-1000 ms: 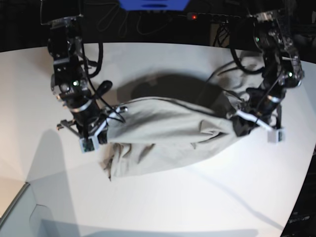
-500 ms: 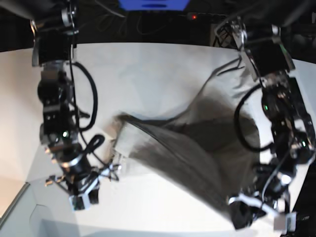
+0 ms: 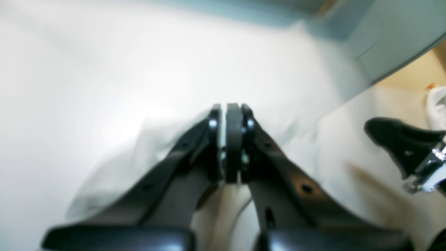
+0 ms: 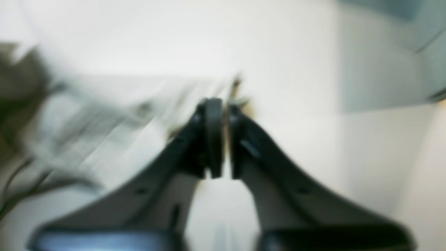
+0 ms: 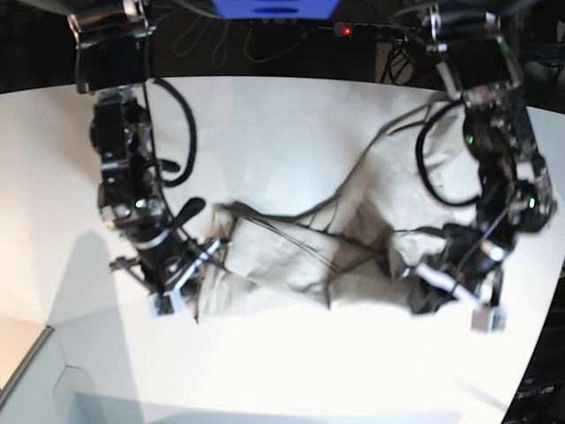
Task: Layout the t-shirt on the table in an organized manner, then fold the t-shirt properly
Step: 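Lift the shirt high with both grippers and shake it out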
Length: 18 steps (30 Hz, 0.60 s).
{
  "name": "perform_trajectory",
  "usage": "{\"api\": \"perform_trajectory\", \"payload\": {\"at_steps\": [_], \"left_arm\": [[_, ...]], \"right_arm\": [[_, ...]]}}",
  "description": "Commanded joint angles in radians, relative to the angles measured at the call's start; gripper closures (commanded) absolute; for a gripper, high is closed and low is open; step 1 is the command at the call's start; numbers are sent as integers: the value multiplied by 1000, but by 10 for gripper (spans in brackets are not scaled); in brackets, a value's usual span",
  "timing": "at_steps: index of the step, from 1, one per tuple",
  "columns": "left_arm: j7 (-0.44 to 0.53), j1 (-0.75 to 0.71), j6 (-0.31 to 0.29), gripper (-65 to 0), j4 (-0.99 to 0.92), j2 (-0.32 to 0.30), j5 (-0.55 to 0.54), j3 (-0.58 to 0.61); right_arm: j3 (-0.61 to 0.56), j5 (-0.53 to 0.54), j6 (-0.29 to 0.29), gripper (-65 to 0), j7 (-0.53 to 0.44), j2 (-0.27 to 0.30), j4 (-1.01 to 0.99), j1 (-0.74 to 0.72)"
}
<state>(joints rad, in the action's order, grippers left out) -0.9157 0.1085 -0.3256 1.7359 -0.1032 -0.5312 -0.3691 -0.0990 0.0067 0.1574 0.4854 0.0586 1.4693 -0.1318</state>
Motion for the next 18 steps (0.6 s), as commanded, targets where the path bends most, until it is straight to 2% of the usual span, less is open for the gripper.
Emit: {"api": "perform_trajectory", "payload": {"at_steps": [1, 3, 6, 12, 18], "left_arm": [[20, -11, -4, 0, 17, -10, -8, -15], [20, -89, -5, 0, 14, -14, -13, -54], [20, -165, -7, 0, -30, -14, -14, -101], [20, -234, -8, 0, -93, -14, -16, -175], [20, -232, -8, 0, -100, -14, -16, -175]], "right_arm": [[2, 0, 8, -133, -20, -13, 0, -9], [2, 0, 8, -215, -18, -39, -19, 11], [9, 0, 8, -291, -17, -70, -35, 28], [11, 0, 8, -304, -17, -124, -71, 65], [11, 0, 8, -305, -20, -164, -158, 65]]}}
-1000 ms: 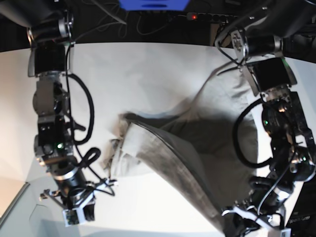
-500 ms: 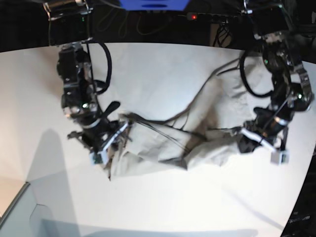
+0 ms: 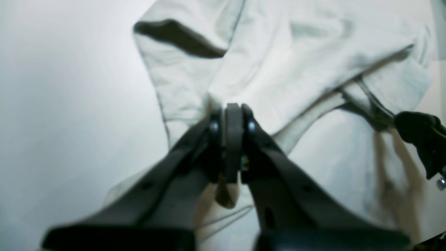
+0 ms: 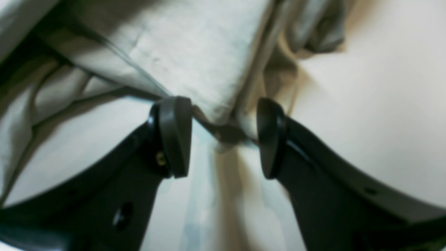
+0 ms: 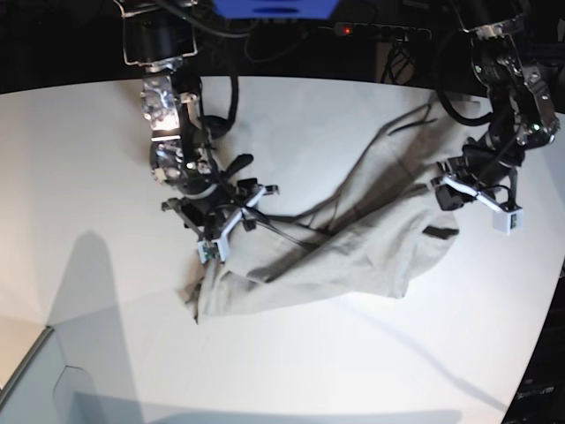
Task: Layout the t-shirt on the table in an organized manner, then fold the t-shirt properly
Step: 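Lift the shirt high with both grippers and shake it out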
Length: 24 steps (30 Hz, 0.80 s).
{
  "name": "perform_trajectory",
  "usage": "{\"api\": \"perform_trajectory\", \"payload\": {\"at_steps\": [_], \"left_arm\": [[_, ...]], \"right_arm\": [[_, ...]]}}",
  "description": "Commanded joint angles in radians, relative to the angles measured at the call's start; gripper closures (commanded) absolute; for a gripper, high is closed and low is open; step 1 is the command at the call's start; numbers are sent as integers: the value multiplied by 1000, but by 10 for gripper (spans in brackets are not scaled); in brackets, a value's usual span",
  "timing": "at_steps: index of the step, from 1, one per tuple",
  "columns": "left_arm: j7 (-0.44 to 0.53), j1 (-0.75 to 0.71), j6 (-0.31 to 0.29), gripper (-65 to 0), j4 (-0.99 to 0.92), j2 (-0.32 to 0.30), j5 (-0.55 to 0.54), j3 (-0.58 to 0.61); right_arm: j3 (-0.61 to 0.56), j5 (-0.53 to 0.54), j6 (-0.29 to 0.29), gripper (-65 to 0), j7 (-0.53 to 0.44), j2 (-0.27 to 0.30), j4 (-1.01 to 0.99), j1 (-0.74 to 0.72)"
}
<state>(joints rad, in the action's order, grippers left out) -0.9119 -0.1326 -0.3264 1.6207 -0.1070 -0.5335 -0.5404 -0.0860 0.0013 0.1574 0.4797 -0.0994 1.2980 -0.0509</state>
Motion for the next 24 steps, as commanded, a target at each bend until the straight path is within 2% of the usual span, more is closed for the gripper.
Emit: {"api": "perform_trajectory", "payload": {"at_steps": [1, 12, 14, 17, 24], "left_arm": [[17, 12, -7, 0, 14, -10, -14, -4], [17, 14, -7, 0, 13, -10, -14, -1], [17, 14, -7, 0, 13, -10, -14, -4], [17, 34, -7, 0, 13, -10, -10, -4], [17, 149, -7, 0, 13, -10, -4, 7]], "right_arm": [[-2, 6, 8, -305, -16, -6, 4, -20], [-5, 6, 8, -287, -17, -1, -97, -97], [-8, 6, 8, -214, -17, -1, -97, -106], [-4, 6, 8, 0, -17, -1, -91, -109], [-11, 6, 8, 0, -14, 40, 130, -97]]}}
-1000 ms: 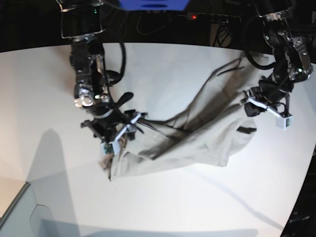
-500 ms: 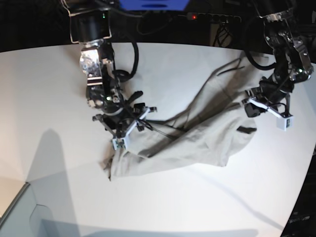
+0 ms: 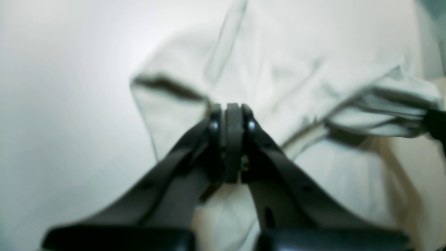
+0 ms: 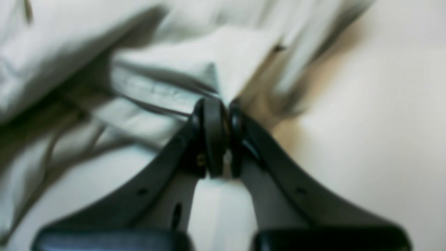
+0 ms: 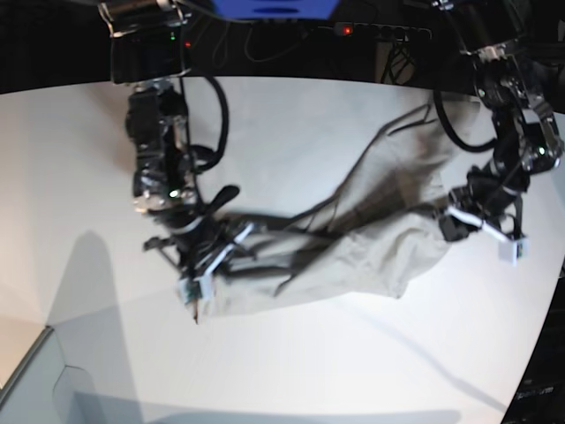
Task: Layout the t-shirt on the table in an organized manner, then fold the t-shirt properly
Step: 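Lift the shirt high with both grippers and shake it out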
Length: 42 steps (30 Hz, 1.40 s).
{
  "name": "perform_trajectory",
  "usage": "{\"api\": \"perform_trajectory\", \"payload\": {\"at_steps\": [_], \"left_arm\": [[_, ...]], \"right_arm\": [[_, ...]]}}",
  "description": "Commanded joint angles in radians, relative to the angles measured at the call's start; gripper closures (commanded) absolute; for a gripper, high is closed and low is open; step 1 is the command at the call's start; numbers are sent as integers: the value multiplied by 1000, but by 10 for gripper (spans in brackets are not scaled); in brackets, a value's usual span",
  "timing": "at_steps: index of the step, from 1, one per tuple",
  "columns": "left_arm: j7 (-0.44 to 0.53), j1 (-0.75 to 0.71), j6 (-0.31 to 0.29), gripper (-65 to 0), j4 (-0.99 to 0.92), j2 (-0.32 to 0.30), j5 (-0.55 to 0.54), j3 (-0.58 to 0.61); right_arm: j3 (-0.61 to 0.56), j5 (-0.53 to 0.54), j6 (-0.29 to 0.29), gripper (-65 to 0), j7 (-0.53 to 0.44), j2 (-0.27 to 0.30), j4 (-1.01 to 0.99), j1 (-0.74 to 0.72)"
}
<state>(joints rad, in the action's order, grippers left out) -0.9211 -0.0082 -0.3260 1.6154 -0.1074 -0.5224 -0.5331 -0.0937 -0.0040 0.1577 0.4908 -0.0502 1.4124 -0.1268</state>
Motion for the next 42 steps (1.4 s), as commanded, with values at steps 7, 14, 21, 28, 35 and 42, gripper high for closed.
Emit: {"api": "perform_trajectory", "payload": {"at_steps": [7, 14, 21, 28, 35, 42], "left_arm": [[26, 347, 3, 0, 10, -19, -14, 87], [26, 758, 6, 0, -65, -21, -12, 155], [41, 1155, 6, 0, -241, -48, 48, 229], [112, 1317, 6, 0, -326, -81, 48, 316], [112, 1317, 6, 0, -223, -119, 41, 337], [110, 1009, 5, 0, -20, -117, 40, 337]], "right_arm": [[4, 11, 7, 0, -30, 22, 112, -231], [7, 11, 124, 0, -51, 17, 104, -526], [36, 11, 128, 0, -73, 43, 26, -824], [116, 11, 130, 0, -93, 105, -63, -1072], [134, 11, 130, 0, -77, 149, -22, -1011], [148, 11, 130, 0, -80, 169, 127, -643]]}}
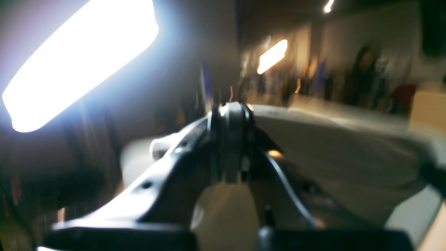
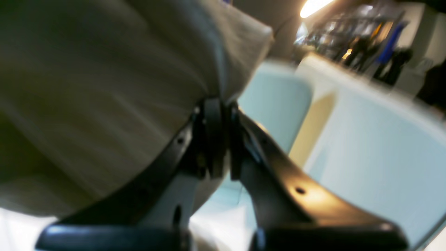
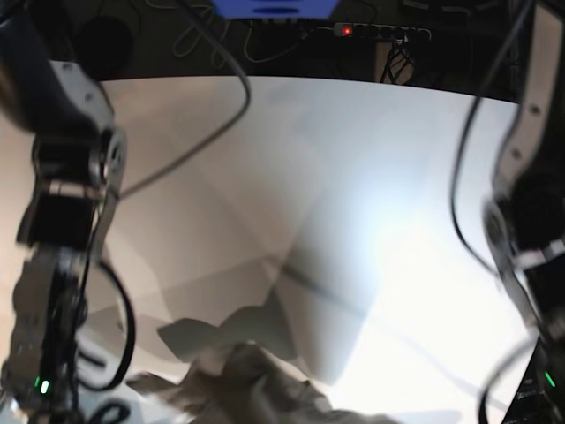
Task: Layout the t-shirt on the table in an organized manner, then fold the t-shirt properly
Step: 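Lift the shirt high with both grippers and shake it out, then lay the shirt flat on the table and open both grippers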
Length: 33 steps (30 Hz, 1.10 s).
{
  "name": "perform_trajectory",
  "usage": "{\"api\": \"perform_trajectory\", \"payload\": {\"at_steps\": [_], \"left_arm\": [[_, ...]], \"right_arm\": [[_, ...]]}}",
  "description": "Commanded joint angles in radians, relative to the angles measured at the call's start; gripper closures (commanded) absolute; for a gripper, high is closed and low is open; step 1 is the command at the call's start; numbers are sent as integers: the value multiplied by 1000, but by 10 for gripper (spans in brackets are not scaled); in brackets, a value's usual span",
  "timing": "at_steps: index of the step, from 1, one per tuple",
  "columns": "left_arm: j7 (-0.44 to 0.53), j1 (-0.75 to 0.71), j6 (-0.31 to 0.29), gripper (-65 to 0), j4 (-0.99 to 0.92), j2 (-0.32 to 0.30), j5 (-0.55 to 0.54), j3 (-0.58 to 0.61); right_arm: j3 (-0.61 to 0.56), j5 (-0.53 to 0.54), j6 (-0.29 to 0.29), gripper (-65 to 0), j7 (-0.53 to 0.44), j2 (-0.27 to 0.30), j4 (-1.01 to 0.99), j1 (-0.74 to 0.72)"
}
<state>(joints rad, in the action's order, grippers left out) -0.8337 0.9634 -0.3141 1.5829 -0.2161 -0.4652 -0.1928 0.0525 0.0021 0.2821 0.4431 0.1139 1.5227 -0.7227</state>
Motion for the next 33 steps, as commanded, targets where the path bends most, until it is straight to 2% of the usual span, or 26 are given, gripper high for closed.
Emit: {"api": "perform_trajectory", "payload": {"at_steps": [1, 6, 13, 18, 21, 24, 28, 33], "left_arm": [[23, -34, -7, 0, 40, -7, -17, -3], [37, -392, -9, 0, 147, 1, -19, -4], [70, -821, -13, 0, 290, 2, -33, -14], [60, -1072, -12, 0, 380, 4, -162, -130], [60, -1223, -13, 0, 396, 10, -278, -202], [60, -1326, -15, 0, 397, 8, -346, -196], [64, -1426, -18, 0, 400, 1, -360, -199], [58, -1435, -18, 0, 394, -1, -350, -167]], "right_arm": [[2, 5, 6, 0, -43, 5, 37, 16], [4, 3, 4, 0, -132, -1, 126, 308], [40, 3, 4, 0, -224, -32, 164, 605], [50, 3, 4, 0, -261, -43, 171, 748], [60, 3, 4, 0, -261, -43, 171, 802], [126, 3, 4, 0, -261, -49, 172, 822], [180, 3, 4, 0, -254, -49, 194, 851], [217, 3, 4, 0, -252, -44, 190, 857]]}}
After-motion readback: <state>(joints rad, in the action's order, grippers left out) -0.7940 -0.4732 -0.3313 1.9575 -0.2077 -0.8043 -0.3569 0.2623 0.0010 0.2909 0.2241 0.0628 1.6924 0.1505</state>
